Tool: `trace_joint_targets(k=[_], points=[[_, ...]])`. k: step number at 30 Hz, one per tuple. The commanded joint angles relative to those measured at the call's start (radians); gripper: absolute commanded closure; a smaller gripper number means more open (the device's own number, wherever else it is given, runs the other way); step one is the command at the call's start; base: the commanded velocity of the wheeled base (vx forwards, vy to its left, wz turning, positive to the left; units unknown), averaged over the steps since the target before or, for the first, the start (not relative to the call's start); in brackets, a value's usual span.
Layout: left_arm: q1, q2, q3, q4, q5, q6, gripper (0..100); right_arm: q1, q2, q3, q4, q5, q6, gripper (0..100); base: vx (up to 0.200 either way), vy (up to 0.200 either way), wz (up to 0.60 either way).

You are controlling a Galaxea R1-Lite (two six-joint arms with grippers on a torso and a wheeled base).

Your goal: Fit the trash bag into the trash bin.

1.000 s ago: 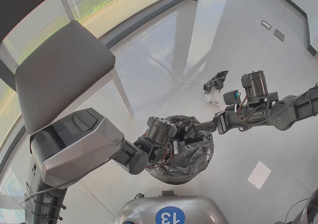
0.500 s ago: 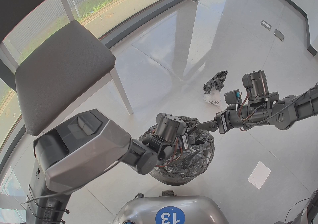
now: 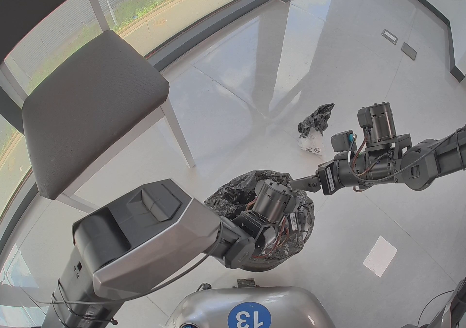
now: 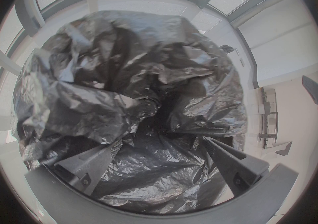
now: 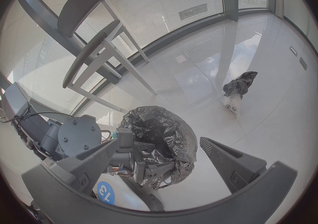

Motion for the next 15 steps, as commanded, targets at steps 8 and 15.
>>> trace_joint_targets(k=[8, 15], points=[[-0.005, 0.071, -0.057, -0.002, -0.003, -0.007, 0, -0.002, -0.016, 0.019, -0.008, 0.001, 0.002, 0, 0.000, 0.000, 0.00], [-0.112, 0.078, -0.192, 0.064, -0.026, -0.134, 0, 0.000, -0.014, 0.017, -0.021, 0.001, 0.002, 0, 0.000, 0.000, 0.00]])
